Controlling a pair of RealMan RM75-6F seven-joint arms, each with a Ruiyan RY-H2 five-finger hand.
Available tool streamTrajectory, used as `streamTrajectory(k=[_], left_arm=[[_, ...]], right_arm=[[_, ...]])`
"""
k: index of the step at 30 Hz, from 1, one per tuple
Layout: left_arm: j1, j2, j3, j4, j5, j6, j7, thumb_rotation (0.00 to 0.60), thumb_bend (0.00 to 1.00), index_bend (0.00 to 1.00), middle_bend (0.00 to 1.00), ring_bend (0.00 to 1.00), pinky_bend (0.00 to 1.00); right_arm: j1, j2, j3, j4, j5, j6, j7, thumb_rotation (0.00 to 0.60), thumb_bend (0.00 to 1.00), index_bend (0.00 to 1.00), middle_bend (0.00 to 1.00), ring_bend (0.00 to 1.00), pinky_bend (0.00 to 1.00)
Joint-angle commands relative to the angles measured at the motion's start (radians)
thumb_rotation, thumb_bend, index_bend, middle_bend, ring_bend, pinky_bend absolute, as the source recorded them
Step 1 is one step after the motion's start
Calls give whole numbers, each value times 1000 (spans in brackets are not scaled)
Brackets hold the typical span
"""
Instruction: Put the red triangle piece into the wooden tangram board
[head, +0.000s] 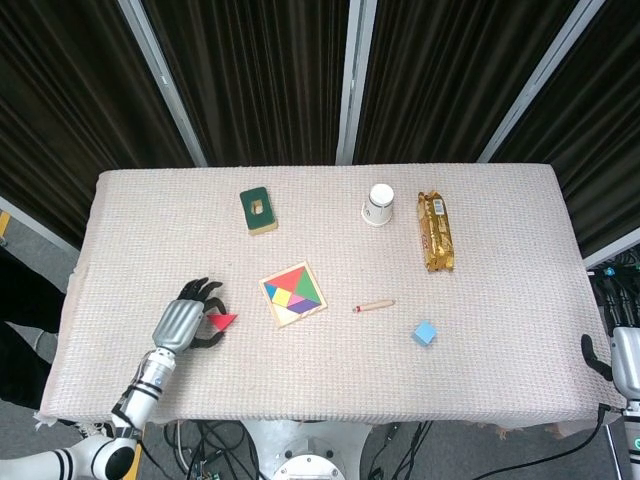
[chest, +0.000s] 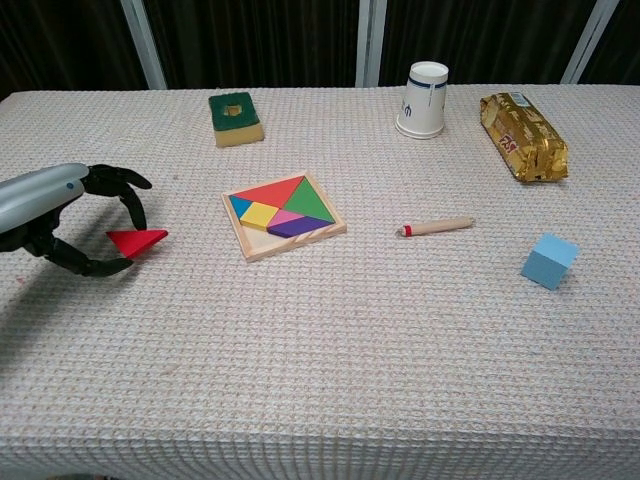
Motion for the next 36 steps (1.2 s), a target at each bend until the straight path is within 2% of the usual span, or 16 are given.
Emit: streamTrajectory(k=[1, 5, 9, 20, 28, 36], left_arm=[[-22, 7, -1, -12, 25, -11, 7, 600, 280, 450, 107, 0, 7], [-68, 3, -4, -11, 82, -30, 18, 600, 279, 451, 107, 0, 7], [-122, -1, -18, -5, 121, -69, -29, 600, 279, 453, 107, 0, 6], [-253, -26, -34, 119, 208, -148, -189, 600, 278, 458, 107, 0, 5], [-327, -31, 7, 226, 293, -168, -301, 600, 279, 457, 107, 0, 4], [-361, -63, 48, 293, 327, -164, -343, 600, 280, 457, 107, 0, 4]], right_arm=[[0, 1, 0, -1, -1, 1, 1, 600, 365, 0, 0, 0, 0], [-1, 1, 2, 0, 3, 1, 3, 600, 365, 0, 0, 0, 0], [-4, 3, 3, 2, 5, 3, 8, 600, 365, 0, 0, 0, 0], [-6, 4, 4, 11, 12, -1, 15, 600, 365, 0, 0, 0, 0], [-3, 2, 5, 6, 17, -6, 6, 600, 366, 0, 0, 0, 0], [-1, 2, 4, 2, 15, -9, 1, 600, 366, 0, 0, 0, 0]])
